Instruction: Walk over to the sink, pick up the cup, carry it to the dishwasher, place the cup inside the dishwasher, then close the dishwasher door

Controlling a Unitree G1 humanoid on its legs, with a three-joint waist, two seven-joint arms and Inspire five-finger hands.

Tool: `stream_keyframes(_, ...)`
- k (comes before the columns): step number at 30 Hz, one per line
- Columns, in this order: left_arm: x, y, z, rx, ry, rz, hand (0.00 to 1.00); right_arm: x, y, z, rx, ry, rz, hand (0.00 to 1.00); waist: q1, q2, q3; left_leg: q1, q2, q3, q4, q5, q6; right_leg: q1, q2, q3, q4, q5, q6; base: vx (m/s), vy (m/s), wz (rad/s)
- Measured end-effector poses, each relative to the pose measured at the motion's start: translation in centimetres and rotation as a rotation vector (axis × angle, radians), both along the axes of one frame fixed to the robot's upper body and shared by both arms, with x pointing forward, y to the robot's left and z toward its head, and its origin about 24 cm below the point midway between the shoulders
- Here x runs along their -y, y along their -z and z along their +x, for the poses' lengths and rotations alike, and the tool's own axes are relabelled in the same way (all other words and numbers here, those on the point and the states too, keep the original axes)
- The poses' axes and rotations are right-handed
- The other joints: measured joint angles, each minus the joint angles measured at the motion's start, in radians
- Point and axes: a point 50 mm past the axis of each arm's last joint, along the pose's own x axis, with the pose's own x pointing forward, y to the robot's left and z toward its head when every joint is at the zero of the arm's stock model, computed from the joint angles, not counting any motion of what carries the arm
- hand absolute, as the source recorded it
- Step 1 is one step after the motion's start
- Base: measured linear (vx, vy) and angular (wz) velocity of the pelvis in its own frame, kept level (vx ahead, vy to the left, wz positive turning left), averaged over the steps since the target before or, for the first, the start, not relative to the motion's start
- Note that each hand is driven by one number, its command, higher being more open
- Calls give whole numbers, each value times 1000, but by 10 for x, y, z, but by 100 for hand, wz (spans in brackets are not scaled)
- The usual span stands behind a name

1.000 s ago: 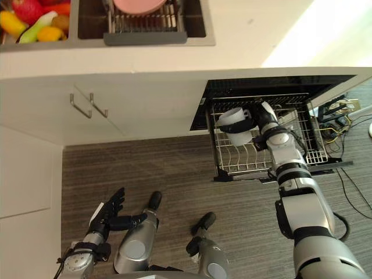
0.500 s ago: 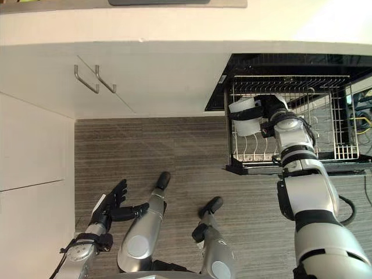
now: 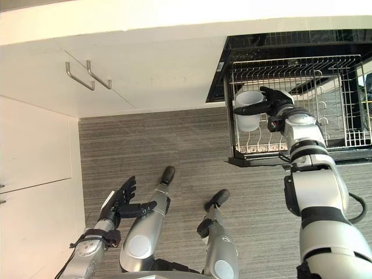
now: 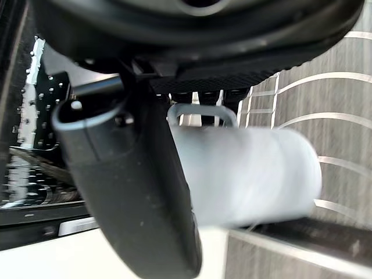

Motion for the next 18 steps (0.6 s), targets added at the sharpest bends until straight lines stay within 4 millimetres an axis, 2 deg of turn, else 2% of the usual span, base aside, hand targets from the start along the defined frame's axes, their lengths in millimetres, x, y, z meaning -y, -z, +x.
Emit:
stream_keyframes(9,1,-7,3,52,-5,-7,100,-10,-16,4,100,-74,0,100,-18,-7,1,35,21,21,-11,6,-11,17,15,24,0,-5,-5,-24,-15,-9)
stream_keyframes(12,-4,-13,2,89,-28,-40,100,-19,-19,0,167,-152,-20,100,-31,-45,-4,81,34,50,-40,8,-15,30,22,56,0,-8,-6,26,-13,-23)
stream_keyframes(14,-3,-15,2,101,-25,-43,100,-22,-15,-3,180,-176,-32,100,-44,-60,-5,103,37,58,-51,9,-16,42,23,67,0,-10,-3,41,2,-18)
stream_keyframes(18,-5,-13,-3,94,-32,-21,100,-31,7,-17,173,-282,-21,100,-70,-116,-39,169,45,102,-93,7,-19,64,26,112,0,-23,3,75,16,-25)
